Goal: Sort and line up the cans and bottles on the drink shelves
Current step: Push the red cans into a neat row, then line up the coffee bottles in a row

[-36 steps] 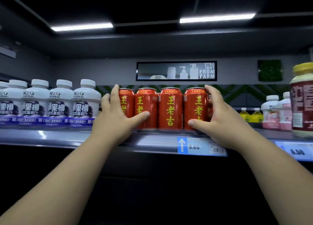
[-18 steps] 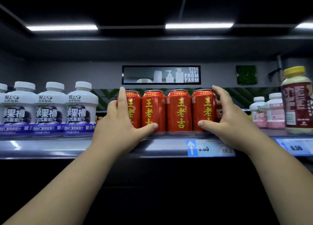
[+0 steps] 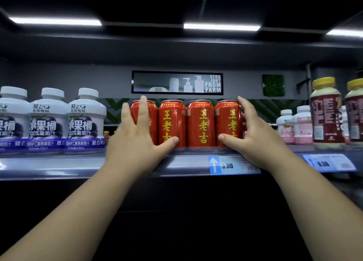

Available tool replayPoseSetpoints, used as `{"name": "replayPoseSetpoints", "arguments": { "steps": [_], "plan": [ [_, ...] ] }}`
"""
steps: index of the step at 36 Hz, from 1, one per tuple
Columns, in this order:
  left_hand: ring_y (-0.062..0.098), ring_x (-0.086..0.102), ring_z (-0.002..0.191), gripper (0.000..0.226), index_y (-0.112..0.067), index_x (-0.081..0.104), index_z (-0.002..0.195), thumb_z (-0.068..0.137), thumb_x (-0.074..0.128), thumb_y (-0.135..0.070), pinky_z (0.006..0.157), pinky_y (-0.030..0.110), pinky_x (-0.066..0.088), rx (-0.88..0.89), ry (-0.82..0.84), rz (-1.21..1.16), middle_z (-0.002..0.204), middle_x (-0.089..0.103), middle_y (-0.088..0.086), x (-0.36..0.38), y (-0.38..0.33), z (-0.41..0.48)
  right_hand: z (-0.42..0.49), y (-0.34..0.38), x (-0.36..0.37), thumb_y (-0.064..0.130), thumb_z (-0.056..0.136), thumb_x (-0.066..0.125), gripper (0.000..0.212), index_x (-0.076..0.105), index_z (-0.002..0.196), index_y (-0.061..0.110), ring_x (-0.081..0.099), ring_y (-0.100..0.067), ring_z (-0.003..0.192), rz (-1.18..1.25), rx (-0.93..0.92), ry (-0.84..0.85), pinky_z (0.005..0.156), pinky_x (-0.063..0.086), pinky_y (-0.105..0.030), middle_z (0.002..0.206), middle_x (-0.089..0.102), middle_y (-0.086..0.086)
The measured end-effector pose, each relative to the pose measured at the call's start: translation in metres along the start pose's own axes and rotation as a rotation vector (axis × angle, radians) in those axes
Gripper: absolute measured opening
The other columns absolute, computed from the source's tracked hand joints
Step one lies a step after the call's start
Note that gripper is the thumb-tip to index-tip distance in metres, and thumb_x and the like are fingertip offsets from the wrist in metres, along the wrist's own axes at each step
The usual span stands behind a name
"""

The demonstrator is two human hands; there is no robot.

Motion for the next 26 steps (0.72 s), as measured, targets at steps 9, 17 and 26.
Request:
{"name": "replayPoseSetpoints", "arguments": {
  "steps": [9, 17, 26],
  "plan": [
    [0.039, 0.032, 0.139, 0.081, -0.019, 0.037, 0.145, 0.077, 0.049, -0.061, 0.108, 0.058, 0.031, 0.409, -0.127, 0.053, 0.15, 0.035, 0.018, -0.019, -0.066, -0.025, -0.02, -0.002, -0.009, 0.054, 0.082, 0.074, 0.097, 0.012, 0.155, 0.041, 0.034, -0.013, 0.138, 0.107, -0.044, 0.003, 0.111, 0.035, -0.042, 0.155, 0.028, 0.01],
    [0.027, 0.053, 0.116, 0.072, -0.017, 0.044, 0.142, 0.078, 0.059, -0.047, 0.094, 0.039, 0.044, 0.538, -0.062, -0.151, 0.135, 0.052, 0.007, -0.003, -0.185, -0.045, -0.05, -0.059, -0.072, 0.035, 0.089, 0.071, 0.062, 0.044, 0.144, 0.031, 0.04, -0.002, 0.123, 0.096, -0.047, -0.043, 0.101, 0.032, -0.025, 0.139, 0.043, 0.014],
    [0.023, 0.05, 0.12, 0.07, -0.023, 0.038, 0.146, 0.084, 0.069, -0.037, 0.094, 0.039, 0.043, 0.494, -0.003, -0.292, 0.137, 0.047, 0.001, 0.042, -0.302, -0.045, -0.057, -0.174, -0.175, 0.025, 0.089, 0.07, 0.045, 0.053, 0.132, 0.023, 0.046, -0.01, 0.112, 0.03, 0.03, -0.155, 0.096, 0.042, -0.03, 0.123, 0.048, 0.006]
  ]
}}
Point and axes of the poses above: each hand's wrist, its own z-axis towards the middle knuckle, its own x-axis out of the palm, y = z × x, the point moved 9 cm from there along z, towards the middle knuckle
